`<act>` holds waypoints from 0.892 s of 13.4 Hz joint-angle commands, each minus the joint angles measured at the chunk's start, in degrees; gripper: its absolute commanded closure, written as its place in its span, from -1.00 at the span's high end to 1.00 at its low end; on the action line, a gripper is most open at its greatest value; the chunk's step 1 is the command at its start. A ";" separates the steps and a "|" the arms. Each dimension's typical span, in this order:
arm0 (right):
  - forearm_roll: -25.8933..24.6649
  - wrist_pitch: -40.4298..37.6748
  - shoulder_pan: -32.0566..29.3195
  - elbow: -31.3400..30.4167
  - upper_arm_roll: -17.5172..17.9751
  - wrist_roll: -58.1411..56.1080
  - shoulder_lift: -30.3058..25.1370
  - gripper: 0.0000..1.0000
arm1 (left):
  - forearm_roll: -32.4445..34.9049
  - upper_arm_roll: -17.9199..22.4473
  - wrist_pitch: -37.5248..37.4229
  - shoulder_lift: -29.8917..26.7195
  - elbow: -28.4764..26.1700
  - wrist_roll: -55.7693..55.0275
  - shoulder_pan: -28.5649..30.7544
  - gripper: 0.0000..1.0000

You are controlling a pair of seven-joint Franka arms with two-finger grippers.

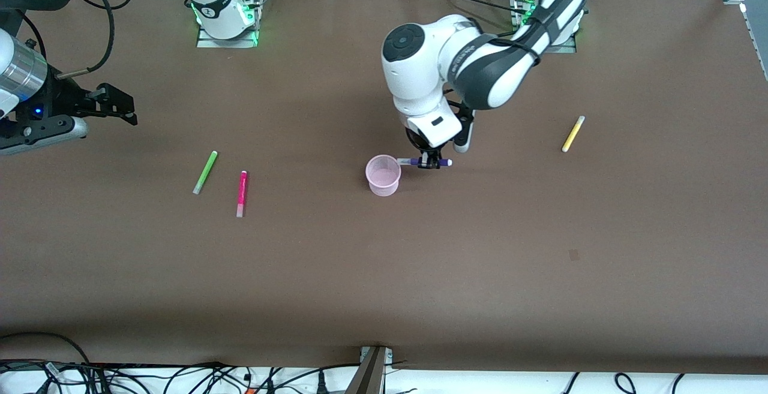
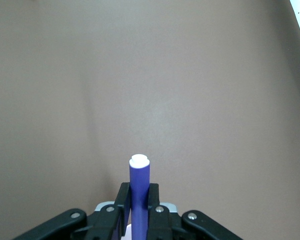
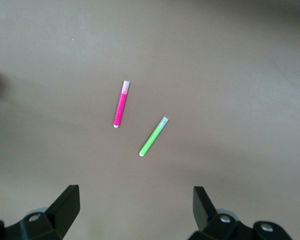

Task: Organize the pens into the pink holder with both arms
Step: 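Carry the blue marker with the left gripper over the pink holder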

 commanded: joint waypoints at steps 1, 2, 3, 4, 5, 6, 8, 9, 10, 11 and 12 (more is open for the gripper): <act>0.42 1.61 0.09 -0.16 0.21 0.54 -0.30 1.00 | 1.71 6.73 -1.60 2.30 4.79 -2.17 -7.65 -1.00; 0.42 1.78 0.18 -0.15 0.21 0.45 -0.30 1.00 | 1.80 8.93 -1.60 3.79 5.93 -2.09 -9.93 -1.00; 0.50 1.79 0.18 -0.15 0.30 0.28 -0.30 1.00 | 1.88 11.30 -1.60 5.55 7.25 -2.00 -12.57 -1.00; 0.50 1.70 0.18 -0.15 0.30 0.10 -0.30 1.00 | 1.88 14.28 -1.51 6.70 8.05 -2.00 -15.55 -1.00; 0.50 1.70 0.18 -0.15 0.30 0.10 -0.39 1.00 | 1.80 17.27 -1.42 7.14 8.40 -2.00 -18.28 -1.00; 0.42 1.70 0.18 -0.15 0.39 0.10 -0.30 1.00 | 1.80 19.21 -1.33 7.23 8.67 -1.91 -20.40 -1.00; 0.42 1.79 0.18 -0.15 0.39 0.10 -0.30 1.00 | 2.23 19.85 -1.16 7.23 8.85 -1.73 -21.38 -1.00; 0.50 1.79 0.18 -0.15 0.39 0.10 -0.39 1.00 | 4.15 19.85 -0.98 7.15 8.85 -1.73 -21.73 -1.00; 0.50 1.79 0.18 -0.15 0.39 0.10 -0.30 1.00 | 6.43 19.76 -0.98 7.49 9.37 -1.73 -22.43 -1.00; 0.50 1.79 0.18 -0.15 0.39 0.10 -0.30 1.00 | 7.85 19.76 -0.98 8.37 10.42 -1.73 -23.31 -1.00; 0.50 1.79 0.26 -0.15 0.48 0.10 -0.30 1.00 | 8.56 19.85 -0.98 9.16 11.47 -1.73 -23.93 -1.00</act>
